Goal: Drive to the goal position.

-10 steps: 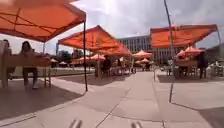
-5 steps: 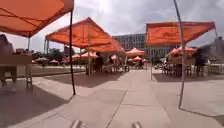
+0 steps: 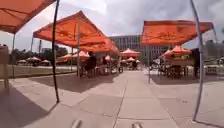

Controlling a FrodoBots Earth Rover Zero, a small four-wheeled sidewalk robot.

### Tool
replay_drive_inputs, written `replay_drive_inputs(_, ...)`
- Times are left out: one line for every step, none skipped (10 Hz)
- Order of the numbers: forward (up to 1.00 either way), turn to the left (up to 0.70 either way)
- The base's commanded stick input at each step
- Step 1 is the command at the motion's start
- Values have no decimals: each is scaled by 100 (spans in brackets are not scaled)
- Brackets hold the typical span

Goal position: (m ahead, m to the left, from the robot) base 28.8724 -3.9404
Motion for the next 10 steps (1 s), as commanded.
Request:
replay_drive_inputs(85,-35)
replay_drive_inputs(85,-35)
replay_drive_inputs(85,-35)
replay_drive_inputs(85,-16)
replay_drive_inputs(85,-1)
replay_drive_inputs(85,-1)
replay_drive_inputs(85,-1)
replay_drive_inputs(85,-1)
replay_drive_inputs(85,-1)
replay_drive_inputs(85,-1)
